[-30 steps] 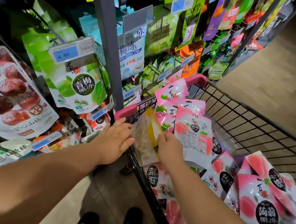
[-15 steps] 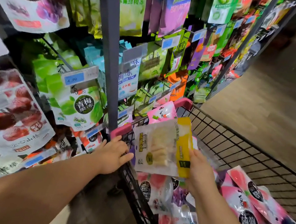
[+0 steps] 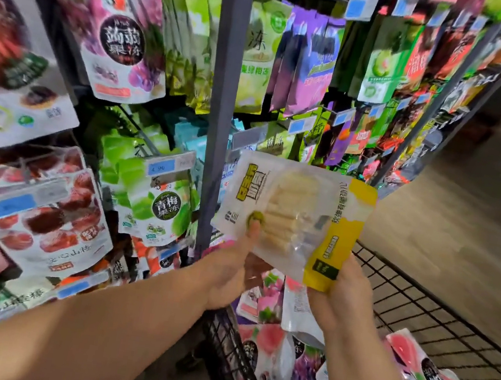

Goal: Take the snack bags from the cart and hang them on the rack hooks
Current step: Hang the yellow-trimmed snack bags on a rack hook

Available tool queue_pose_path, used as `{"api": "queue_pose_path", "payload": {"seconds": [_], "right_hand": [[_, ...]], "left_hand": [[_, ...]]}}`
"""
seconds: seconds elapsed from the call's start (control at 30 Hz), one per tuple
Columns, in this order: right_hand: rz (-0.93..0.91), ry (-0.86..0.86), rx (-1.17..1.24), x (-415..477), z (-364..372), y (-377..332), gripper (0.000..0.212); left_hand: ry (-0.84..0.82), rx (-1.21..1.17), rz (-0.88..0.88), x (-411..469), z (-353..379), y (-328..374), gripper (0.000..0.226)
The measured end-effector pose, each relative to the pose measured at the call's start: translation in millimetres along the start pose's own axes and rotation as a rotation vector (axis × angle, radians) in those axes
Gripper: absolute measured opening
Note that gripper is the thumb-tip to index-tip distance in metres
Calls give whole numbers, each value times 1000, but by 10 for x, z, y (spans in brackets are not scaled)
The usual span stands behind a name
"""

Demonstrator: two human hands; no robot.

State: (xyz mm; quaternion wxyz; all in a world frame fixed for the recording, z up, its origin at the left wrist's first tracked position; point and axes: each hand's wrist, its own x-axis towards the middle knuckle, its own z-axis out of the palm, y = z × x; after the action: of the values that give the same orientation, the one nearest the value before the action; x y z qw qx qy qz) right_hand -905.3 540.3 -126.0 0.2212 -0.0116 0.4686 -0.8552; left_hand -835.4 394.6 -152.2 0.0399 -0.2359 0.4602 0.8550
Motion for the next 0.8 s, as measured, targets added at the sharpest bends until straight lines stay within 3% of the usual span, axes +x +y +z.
{"api": "queue_pose_path", "payload": {"seconds": [0.1,0.27,0.37,0.43,0.5,0.57,0.63,0.7,0.77,0.8], "right_hand": [[42,-78,0,4,213,73,9],[127,-347,-52,-130,579,176,16],[219,-351,-8,-170,699,260,41],[280,-328,-6,-192,794,266,37],[283,-362,-30,-225,905,242,44],[252,-436,-14,-324,1073,184,64],[226,-479,-15,-375,1193,174,73],[130,-485,-70,-449,1327,205,46],[51,-488,-164,-534,1452,268,53],[16,-487,-230,-614,1538,289,42]], "left_hand": [[35,-359,158,-187,14,231,40],[55,-532,323,-466,-252,487,46],[111,-544,396,-675,-405,618,23],[187,-503,457,-775,-500,683,38],[251,-517,524,-899,-598,745,28],[280,-554,558,-1036,-708,796,17],[315,-515,596,-1179,-830,819,21],[313,-411,648,-1346,-965,815,43],[290,-313,684,-1540,-1094,813,55],[297,-278,696,-1648,-1164,820,56]]}}
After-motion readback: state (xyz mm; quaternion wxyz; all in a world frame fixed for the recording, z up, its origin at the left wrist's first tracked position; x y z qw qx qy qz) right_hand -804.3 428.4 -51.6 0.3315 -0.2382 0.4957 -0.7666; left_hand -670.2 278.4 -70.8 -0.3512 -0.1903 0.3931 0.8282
